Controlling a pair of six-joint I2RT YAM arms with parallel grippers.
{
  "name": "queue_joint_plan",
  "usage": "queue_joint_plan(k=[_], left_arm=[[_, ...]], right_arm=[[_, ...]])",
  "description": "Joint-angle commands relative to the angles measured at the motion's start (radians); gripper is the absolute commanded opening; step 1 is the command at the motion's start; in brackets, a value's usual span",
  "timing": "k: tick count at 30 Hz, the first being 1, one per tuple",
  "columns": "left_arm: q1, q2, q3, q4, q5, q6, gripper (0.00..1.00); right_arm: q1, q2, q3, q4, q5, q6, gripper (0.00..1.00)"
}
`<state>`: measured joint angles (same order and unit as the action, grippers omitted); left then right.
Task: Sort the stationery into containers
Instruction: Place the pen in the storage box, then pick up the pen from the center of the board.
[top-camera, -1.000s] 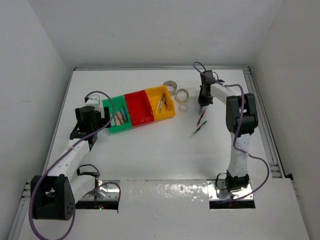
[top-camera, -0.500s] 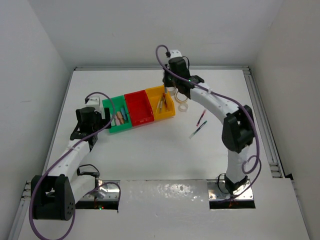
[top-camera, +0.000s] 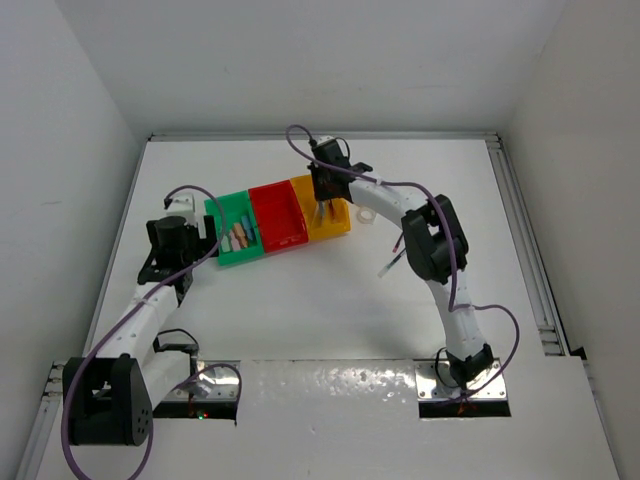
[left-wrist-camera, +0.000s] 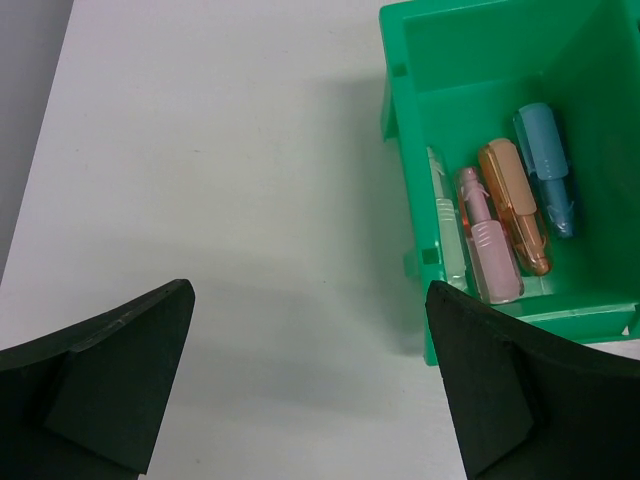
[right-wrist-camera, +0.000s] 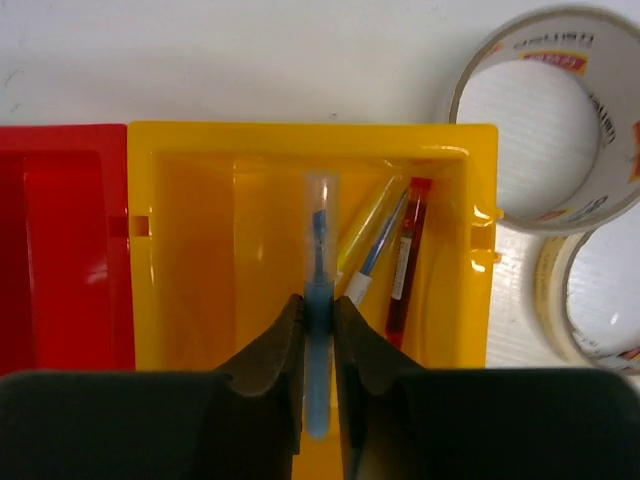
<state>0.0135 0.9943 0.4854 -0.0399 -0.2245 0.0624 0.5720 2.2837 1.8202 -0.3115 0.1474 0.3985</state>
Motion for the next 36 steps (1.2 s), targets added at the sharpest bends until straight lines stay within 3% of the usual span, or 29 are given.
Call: queue_joint_plan(k=[1,4,8,9,10,11,13,14,16,20,21,26,31,36], left_arm=[[0.011,-0.017,-0.005,0.058,0.004,-0.010,1.00],[0.011,-0.017,-0.007,0.060,0.005,-0.010,1.00],[0.011,-0.019,-0.007,0.058,0.005,-0.010,1.00],[0.011,-0.017,-0.005,0.058,0.004,-0.012,1.00],[0.011,-0.020,-0.004,0.057,0.002,-0.010,1.00],[0.011,-0.020,-0.007,0.057,-0.001,-0.009,1.00],[0.011,-0.022,-0.010,0.063,-0.003,-0.007,1.00],[0.014,-0.022,-0.011,0.064,-0.001,-0.007,1.00],[0.011,-0.022,-0.014,0.069,0.001,-0.010,1.00],[0.013,-0.020,-0.013,0.064,0.007,-0.013,1.00],[0.013,-0.019,-0.014,0.066,0.007,-0.013,1.00],[0.013,-0.017,-0.011,0.064,0.014,-0.015,1.00],[0.013,-0.017,-0.010,0.058,0.004,-0.012,1.00],[0.014,-0.020,-0.010,0.061,0.001,-0.010,1.00]], right_arm=[[0.006,-0.033,0.033,0.009,-0.017,-0.023,0.19],[0.012,-0.070,0.013,0.008,-0.025,-0.050,0.49],[0.006,-0.180,0.022,-0.027,0.010,-0.055,0.58],[0.002,-0.205,0.018,-0.040,0.033,-0.050,0.59],[-0.017,-0.237,-0.014,-0.041,0.061,-0.030,0.51],[-0.033,-0.303,-0.044,-0.031,0.064,-0.011,0.40],[-0.093,-0.364,-0.149,-0.024,0.054,0.054,0.06],[-0.118,-0.386,-0.185,-0.028,0.046,0.078,0.00],[-0.190,-0.437,-0.293,-0.040,0.041,0.121,0.00],[-0.320,-0.477,-0.458,-0.074,0.063,0.227,0.49],[-0.340,-0.475,-0.482,-0.072,0.067,0.235,0.51],[-0.412,-0.406,-0.529,-0.092,0.057,0.264,0.48],[-0.409,-0.320,-0.498,-0.116,0.063,0.252,0.49],[-0.397,-0.267,-0.496,-0.118,0.079,0.244,0.38]])
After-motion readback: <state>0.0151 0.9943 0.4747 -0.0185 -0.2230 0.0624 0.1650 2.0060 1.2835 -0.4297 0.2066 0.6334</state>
